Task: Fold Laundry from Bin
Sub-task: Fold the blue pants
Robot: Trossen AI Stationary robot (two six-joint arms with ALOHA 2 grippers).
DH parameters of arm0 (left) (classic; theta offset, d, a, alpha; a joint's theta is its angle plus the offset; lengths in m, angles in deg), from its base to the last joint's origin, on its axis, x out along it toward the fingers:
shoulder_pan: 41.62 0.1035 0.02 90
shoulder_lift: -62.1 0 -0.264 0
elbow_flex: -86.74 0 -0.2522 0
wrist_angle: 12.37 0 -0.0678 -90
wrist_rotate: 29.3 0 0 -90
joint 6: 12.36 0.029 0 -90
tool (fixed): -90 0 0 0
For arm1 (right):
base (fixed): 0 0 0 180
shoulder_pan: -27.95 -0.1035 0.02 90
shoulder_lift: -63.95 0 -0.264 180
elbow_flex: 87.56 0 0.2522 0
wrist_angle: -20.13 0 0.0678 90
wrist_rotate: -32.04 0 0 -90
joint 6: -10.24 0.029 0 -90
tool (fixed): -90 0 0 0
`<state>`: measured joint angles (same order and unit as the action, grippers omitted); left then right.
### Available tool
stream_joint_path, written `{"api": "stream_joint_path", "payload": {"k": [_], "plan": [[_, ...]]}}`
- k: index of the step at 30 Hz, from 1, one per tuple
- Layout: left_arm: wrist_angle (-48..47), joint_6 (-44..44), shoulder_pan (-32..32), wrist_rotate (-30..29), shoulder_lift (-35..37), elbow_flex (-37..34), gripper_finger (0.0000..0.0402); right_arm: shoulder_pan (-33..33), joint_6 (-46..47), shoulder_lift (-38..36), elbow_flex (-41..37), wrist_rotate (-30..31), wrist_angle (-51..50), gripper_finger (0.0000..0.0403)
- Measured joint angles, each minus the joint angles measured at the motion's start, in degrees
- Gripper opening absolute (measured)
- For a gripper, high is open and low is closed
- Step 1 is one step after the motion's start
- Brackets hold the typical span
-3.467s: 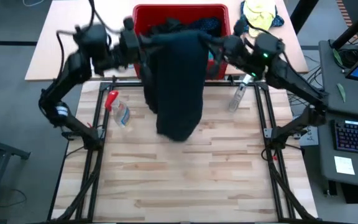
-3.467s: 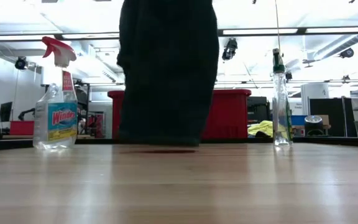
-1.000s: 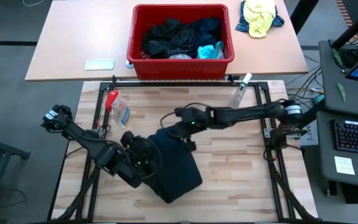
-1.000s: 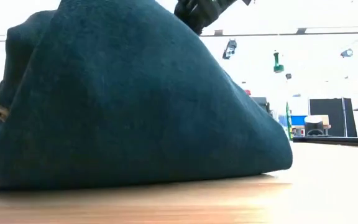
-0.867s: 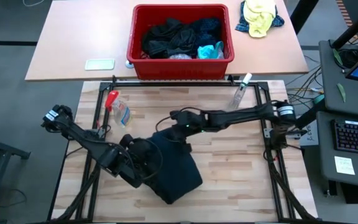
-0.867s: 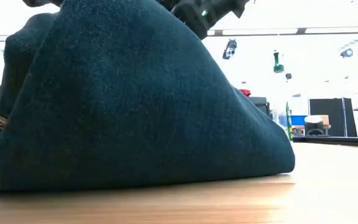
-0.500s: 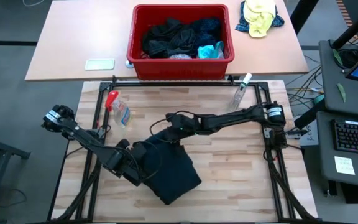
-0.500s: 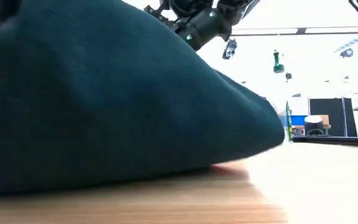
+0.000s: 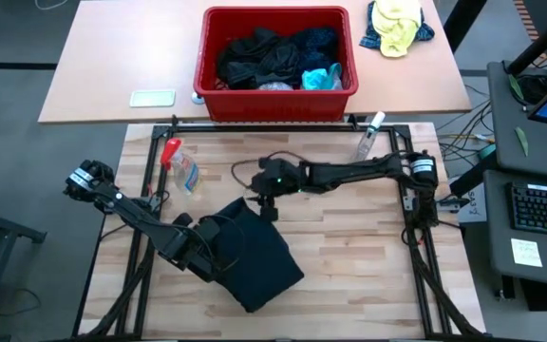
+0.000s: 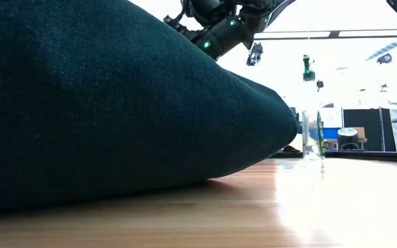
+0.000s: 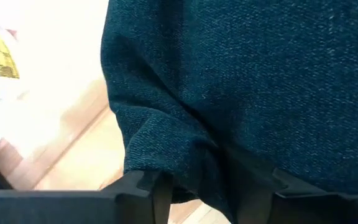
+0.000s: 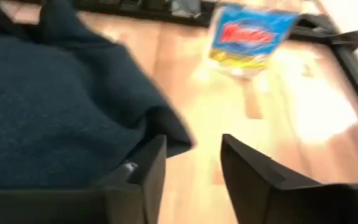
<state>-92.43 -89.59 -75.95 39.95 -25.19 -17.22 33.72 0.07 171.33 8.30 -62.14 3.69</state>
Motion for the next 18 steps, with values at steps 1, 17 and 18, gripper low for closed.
{"api": "stream_joint_path", "payload": {"k": [1,17,18], "plan": [[-0.61,0.02,0.00,0.20,0.00,0.35,0.0127,0.31,0.00,-0.94,0.00,0.02,-1.47,0.0163],[-6.80,-0.31,-0.90,-0.78,0.07,5.95,0.0151,-4.38,6.15,-6.13,-17.08,-19.78,27.08,0.0147],[-7.07,-0.31,-0.90,-0.78,0.10,5.95,0.0158,-5.27,4.58,-5.08,-18.24,-19.71,29.71,0.0136]]}}
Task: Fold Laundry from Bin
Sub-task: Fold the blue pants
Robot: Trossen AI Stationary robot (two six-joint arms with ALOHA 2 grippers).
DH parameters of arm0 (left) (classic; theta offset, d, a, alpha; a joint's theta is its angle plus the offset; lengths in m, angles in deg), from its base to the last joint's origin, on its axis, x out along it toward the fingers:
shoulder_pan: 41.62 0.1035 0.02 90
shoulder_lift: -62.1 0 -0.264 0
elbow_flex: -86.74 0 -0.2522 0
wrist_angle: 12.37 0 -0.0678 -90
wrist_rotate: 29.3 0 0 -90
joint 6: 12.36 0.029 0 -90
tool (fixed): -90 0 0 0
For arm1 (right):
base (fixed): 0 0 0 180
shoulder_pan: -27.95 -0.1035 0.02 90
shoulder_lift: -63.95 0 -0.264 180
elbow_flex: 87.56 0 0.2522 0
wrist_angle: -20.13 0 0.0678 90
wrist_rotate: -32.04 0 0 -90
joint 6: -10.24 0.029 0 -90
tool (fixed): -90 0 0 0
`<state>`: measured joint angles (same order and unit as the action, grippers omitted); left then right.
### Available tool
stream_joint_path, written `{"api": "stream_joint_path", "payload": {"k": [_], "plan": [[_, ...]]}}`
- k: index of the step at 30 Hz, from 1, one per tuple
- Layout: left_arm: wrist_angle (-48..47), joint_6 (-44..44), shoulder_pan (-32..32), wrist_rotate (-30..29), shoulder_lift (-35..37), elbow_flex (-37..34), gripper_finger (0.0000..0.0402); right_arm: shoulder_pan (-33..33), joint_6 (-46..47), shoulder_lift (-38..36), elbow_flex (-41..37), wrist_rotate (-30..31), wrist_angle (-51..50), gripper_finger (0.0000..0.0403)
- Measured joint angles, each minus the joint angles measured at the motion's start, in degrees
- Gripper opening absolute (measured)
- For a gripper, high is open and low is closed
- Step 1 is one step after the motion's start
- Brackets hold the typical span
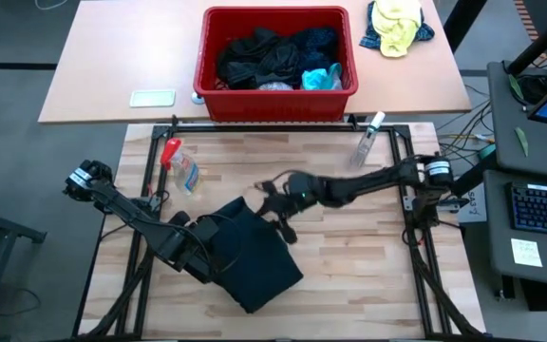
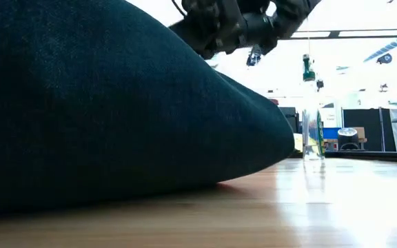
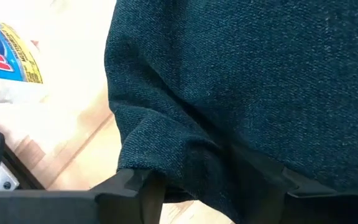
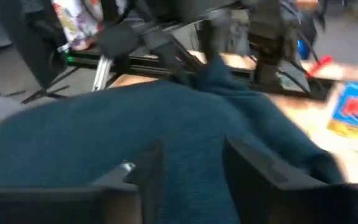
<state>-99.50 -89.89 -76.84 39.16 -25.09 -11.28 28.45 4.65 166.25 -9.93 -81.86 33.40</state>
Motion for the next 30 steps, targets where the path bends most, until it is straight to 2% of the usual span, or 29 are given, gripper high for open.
{"api": "stream_joint_path", "payload": {"k": [5,10,20,24,30], "plan": [[-5.36,-0.14,0.00,0.07,0.24,1.07,0.0187,-3.49,-3.46,5.25,-0.98,-0.16,7.48,0.0071],[-9.19,0.88,-0.32,-0.18,0.43,4.39,0.0192,-3.61,-2.12,11.55,2.94,-0.22,7.61,0.0016],[-11.63,-3.61,-3.82,2.91,0.39,4.37,0.0193,-3.62,1.95,20.32,10.15,2.56,7.24,0.0012],[-16.01,-5.07,-5.74,2.88,0.39,4.37,0.0193,-3.62,2.08,20.49,11.30,3.59,4.59,0.0012],[-16.63,-5.88,-7.89,2.71,0.39,5.15,0.0192,-5.23,1.12,16.45,11.07,9.38,1.76,0.0012]]}}
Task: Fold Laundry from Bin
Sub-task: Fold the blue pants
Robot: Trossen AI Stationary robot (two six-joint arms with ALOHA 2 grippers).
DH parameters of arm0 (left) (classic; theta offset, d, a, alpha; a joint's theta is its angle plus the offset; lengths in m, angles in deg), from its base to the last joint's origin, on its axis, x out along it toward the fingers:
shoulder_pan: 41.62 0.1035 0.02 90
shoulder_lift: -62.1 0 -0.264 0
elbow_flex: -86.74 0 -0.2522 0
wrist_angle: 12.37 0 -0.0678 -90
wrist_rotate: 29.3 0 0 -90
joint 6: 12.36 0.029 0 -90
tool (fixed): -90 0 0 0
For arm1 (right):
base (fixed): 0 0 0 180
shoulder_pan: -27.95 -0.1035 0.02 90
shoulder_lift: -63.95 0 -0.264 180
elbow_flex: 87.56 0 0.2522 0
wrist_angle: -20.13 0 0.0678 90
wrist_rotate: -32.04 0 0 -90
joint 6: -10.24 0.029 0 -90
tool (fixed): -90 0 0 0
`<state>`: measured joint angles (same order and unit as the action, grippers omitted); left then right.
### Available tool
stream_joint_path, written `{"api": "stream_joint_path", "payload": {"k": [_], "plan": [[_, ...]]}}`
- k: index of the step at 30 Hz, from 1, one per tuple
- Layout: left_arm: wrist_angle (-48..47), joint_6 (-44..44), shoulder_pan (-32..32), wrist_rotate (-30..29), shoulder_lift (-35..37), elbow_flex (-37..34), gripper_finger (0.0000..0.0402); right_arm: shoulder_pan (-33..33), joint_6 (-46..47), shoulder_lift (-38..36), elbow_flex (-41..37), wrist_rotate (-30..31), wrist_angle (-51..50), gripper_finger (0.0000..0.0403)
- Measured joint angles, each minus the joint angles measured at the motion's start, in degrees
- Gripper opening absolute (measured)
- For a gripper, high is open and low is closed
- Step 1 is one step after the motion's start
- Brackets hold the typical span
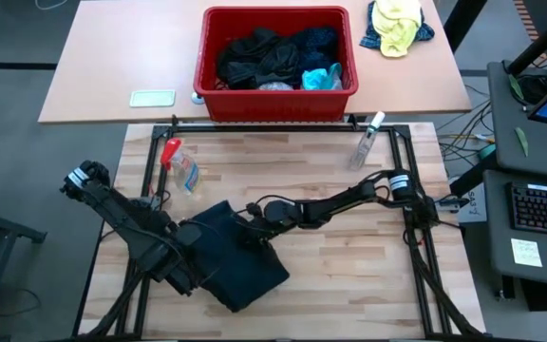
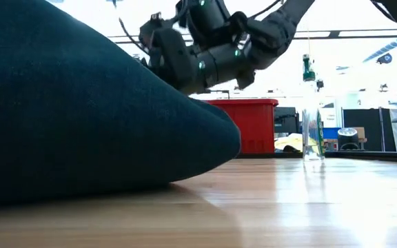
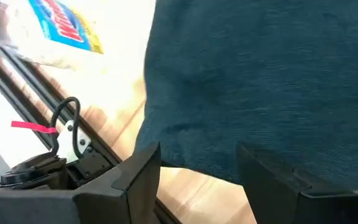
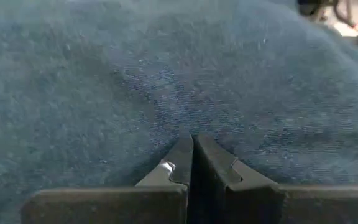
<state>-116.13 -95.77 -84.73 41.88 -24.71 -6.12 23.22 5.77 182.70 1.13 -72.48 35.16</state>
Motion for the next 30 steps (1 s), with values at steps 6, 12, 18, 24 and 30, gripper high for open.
{"api": "stream_joint_path", "payload": {"k": [6,12,18,24,30], "plan": [[-0.04,3.35,-1.19,2.23,0.07,3.98,0.0192,-3.64,-4.14,-4.59,0.07,7.29,-0.04,0.0012],[0.00,6.59,-1.39,-2.03,0.07,9.21,0.0192,-7.45,-3.60,-4.09,1.07,7.03,0.67,0.0012],[14.43,15.55,-2.19,-17.56,0.18,9.39,0.0191,-10.04,-4.39,2.48,4.65,6.97,0.66,0.0012],[34.86,26.74,-2.37,-17.09,-2.65,1.34,0.0172,-9.88,-3.71,8.29,7.98,6.99,1.61,0.0012],[36.23,14.05,-2.34,-10.73,-6.53,-8.38,0.0124,-9.91,-5.20,9.09,8.08,7.02,0.10,0.0012]]}}
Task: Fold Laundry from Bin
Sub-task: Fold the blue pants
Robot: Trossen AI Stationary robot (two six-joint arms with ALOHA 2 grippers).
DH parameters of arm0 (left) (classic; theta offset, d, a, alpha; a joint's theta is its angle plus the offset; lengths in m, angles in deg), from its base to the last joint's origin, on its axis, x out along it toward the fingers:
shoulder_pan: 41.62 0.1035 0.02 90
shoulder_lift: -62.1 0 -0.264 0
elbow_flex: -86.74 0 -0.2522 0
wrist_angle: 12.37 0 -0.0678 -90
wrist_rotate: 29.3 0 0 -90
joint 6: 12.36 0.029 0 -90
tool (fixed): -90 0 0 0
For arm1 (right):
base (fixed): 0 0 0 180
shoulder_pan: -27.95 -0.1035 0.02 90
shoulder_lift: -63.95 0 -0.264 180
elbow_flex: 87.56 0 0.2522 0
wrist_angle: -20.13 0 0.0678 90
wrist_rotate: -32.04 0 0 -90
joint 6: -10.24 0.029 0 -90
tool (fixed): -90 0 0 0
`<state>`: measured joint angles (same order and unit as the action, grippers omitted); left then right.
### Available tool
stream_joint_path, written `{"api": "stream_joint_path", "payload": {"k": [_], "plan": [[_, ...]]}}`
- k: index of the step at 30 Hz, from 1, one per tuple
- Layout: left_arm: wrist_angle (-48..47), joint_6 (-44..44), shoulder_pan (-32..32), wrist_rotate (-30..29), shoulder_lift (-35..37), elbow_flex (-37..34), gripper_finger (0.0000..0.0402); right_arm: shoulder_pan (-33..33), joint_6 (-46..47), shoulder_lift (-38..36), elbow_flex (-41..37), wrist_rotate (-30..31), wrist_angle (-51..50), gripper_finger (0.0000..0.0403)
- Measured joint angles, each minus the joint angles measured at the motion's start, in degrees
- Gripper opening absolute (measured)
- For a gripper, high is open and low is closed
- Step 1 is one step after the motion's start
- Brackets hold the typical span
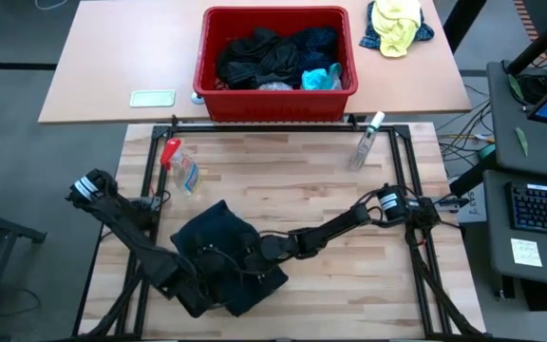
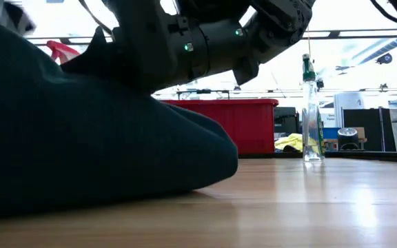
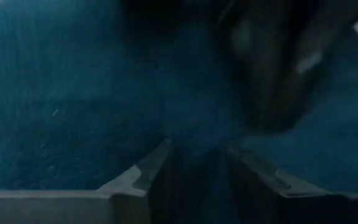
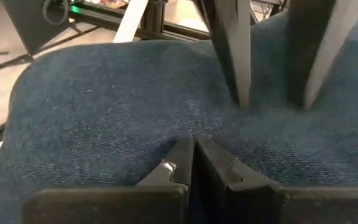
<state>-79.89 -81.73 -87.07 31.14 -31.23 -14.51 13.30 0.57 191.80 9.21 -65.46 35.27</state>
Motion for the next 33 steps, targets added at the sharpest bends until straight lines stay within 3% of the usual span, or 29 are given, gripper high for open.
{"api": "stream_joint_path", "payload": {"k": [7,15,24,28,33], "plan": [[5.63,-8.53,-0.57,1.32,-1.87,-7.53,0.0078,-0.03,-2.71,-3.48,-0.31,2.39,-6.34,0.0012],[7.63,-11.32,-0.65,-7.57,-2.06,-8.49,0.0056,-3.56,-3.93,-5.97,-0.36,0.94,-6.09,0.0012],[7.64,-12.82,-0.57,-13.61,-2.02,-8.53,0.0042,-4.75,-2.21,-0.34,-0.10,-0.90,-2.35,0.0012],[1.70,-13.34,-0.52,-13.82,-1.11,-7.12,0.0042,-3.24,-0.51,1.23,0.10,-4.42,-4.25,0.0012],[-12.32,-13.97,-0.50,-14.09,0.95,-3.28,0.0042,-2.40,-0.35,0.80,0.19,-4.93,-10.10,0.0012]]}}
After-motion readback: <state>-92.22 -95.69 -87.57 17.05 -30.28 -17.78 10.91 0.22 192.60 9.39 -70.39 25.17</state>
